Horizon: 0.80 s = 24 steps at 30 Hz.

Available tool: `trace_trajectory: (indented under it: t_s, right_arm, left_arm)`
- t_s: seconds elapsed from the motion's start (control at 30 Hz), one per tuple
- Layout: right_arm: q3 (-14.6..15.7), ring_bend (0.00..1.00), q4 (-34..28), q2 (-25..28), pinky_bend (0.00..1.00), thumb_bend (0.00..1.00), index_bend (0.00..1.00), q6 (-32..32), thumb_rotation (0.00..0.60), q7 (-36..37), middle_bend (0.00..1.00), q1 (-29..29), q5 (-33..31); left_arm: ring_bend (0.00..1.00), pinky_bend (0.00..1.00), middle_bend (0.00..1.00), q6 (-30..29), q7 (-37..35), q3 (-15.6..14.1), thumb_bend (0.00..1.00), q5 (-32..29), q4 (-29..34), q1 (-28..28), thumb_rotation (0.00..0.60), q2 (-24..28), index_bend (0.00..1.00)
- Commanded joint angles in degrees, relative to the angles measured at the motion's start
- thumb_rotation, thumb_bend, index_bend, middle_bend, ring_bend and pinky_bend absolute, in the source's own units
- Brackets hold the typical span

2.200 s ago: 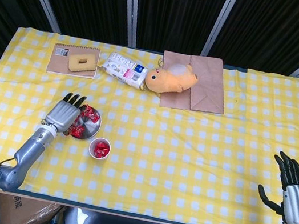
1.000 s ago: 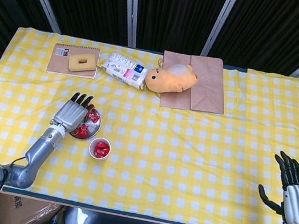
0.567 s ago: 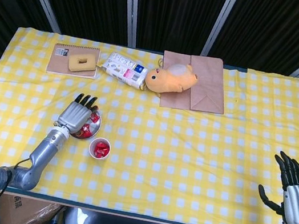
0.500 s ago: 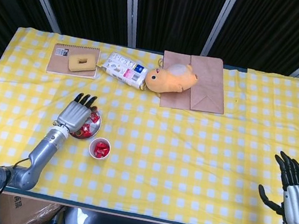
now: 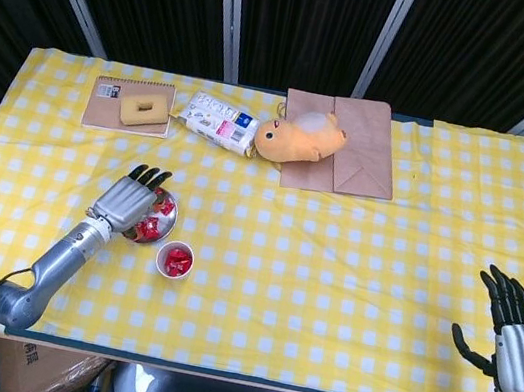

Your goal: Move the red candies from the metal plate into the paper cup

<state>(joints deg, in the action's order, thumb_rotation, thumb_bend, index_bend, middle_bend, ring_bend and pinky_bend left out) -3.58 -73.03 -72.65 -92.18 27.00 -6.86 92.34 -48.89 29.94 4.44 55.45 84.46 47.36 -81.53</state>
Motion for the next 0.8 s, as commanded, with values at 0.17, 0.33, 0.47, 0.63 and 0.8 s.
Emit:
trace_trajectory:
  t_s: [0.17, 0.33, 0.47, 0.63, 0.8]
  right_arm:
    - [-0.08, 0.0, -0.04, 0.06, 0.0, 0.42, 0.0, 0.0, 0.6, 0.05, 0.0, 0.05, -0.18]
    - [-0.12, 0.0, -0.04, 0.07, 0.0, 0.42, 0.0, 0.11, 0.6, 0.18, 0.0, 0.03, -0.3]
    - [-0.15, 0.0, 0.08, 0.03, 0.0, 0.42, 0.0, 0.11, 0.6, 0.26, 0.0, 0.01, -0.29]
    - [-0.21, 0.0, 0.1, 0.03, 0.0, 0.42, 0.0, 0.18, 0.6, 0.3, 0.0, -0.01, -0.4]
    - [-0.22, 0.0, 0.08, -0.04, 0.0, 0.42, 0.0, 0.32, 0.6, 0.15, 0.0, -0.05, -0.46]
  left_arm:
    - [0.0, 0.0, 0.0, 1.17, 0.01, -1.37, 0.13, 1.85, -1.81, 0.51, 0.6, -1.45, 0.45]
    - [0.0, 0.0, 0.0, 1.45, 0.18, -1.67, 0.14, 2.49, -3.48, 0.82, 0.6, -2.47, 0.45]
    - [0.0, 0.0, 0.0, 2.07, -0.09, -1.56, 0.15, 2.36, -4.21, 1.11, 0.6, -2.66, 0.45]
    - [0.0, 0.0, 0.0, 3.12, -0.47, -1.55, 0.17, 2.12, -5.36, 1.49, 0.6, -2.89, 0.45]
    - [0.0, 0.0, 0.0, 4.73, -1.17, -1.63, 0.17, 2.13, -5.55, 2.0, 0.6, -2.27, 0.45]
